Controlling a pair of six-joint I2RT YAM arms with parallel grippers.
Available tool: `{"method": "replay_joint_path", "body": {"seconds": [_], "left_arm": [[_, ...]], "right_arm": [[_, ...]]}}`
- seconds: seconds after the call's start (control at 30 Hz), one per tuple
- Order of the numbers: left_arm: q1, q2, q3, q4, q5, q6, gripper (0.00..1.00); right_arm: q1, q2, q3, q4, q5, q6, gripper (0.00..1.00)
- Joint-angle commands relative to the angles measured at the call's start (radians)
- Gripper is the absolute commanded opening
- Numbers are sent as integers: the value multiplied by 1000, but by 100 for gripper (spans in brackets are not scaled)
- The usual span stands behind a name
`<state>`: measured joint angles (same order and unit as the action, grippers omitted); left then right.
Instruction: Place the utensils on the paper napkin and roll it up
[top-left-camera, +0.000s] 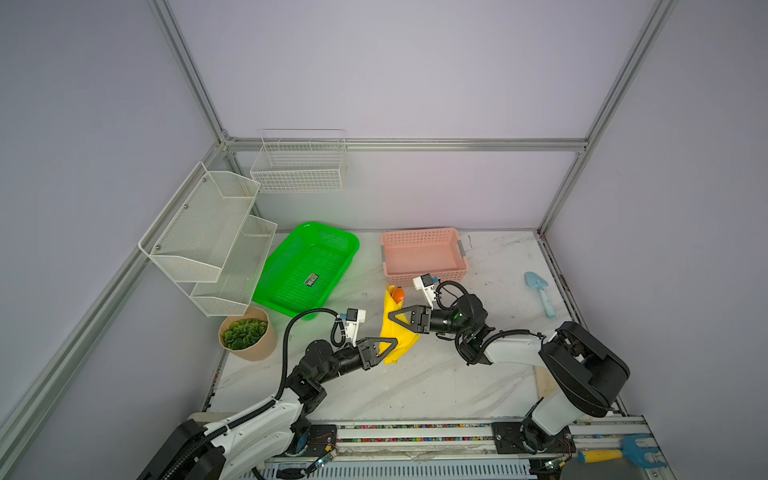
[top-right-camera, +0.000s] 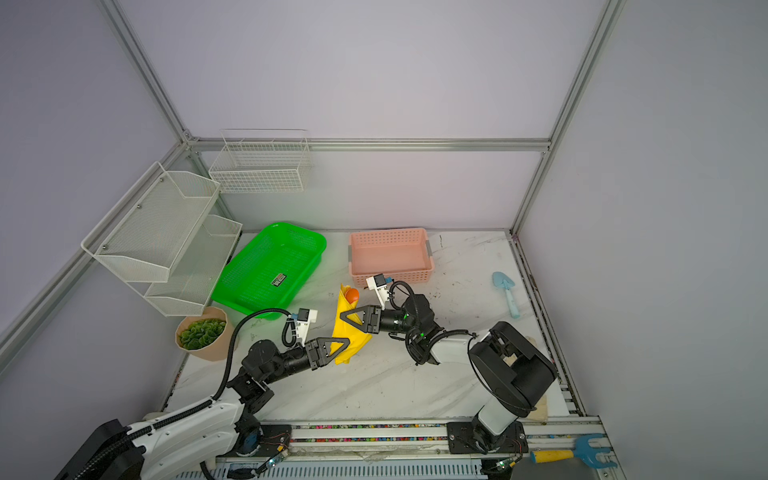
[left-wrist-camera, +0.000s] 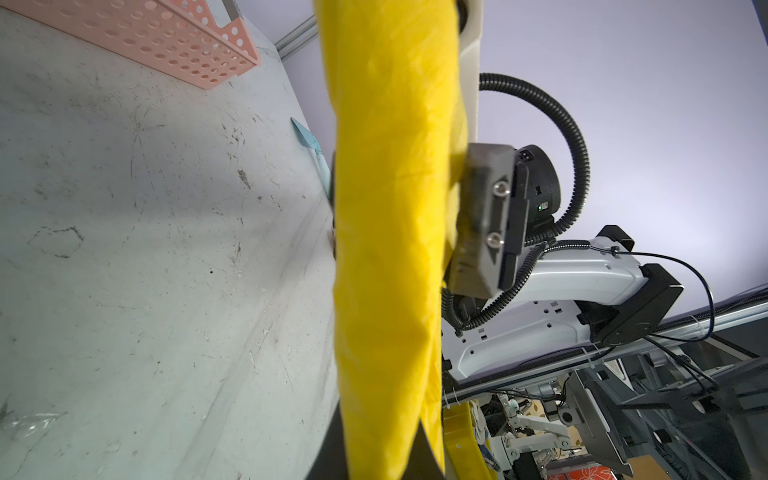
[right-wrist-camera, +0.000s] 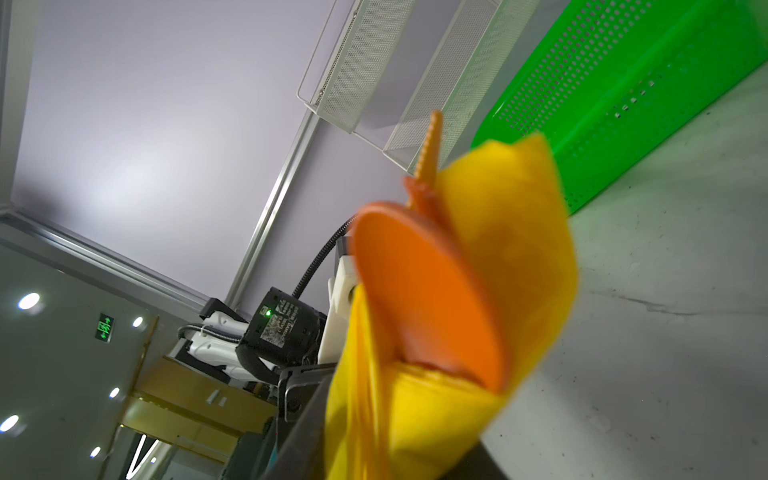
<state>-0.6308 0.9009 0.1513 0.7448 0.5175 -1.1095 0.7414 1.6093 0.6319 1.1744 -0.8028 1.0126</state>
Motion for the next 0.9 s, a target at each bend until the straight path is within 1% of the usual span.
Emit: {"method": "replay_joint_path", "body": {"seconds": [0.0,0.17,0.2,0.27,0.33,0.43,0.53,0.63,0.7,0.87], "left_arm": [[-6,3,4,50,10,-9,9],[-6,2,1,38,28,-5,10],[-6,-2,-1,32,30,-4,12],[-6,-10,-4,19,36,0,20],[-6,-35,-4,-4,39,4,32],[-5,-103,10,-81,29,25,41],[-6,-164,38,-177,-10,53,44],[-6,-173,47,-192,-32,68,44],[-6,-149,52,-170,-25,66,45],[-6,-35,62,-62,25,41,45]], "right_arm": [[7,7,15,75,-10,11,22],[6,18,19,76,-2,14,14],[6,17,20,75,0,14,13],[6,17,23,76,2,14,10],[6,14,23,74,8,14,9],[3,9,20,73,14,12,7],[3,10,22,75,14,14,6],[2,9,25,76,12,15,5],[3,11,29,82,9,20,5],[3,16,39,97,9,35,4]]}}
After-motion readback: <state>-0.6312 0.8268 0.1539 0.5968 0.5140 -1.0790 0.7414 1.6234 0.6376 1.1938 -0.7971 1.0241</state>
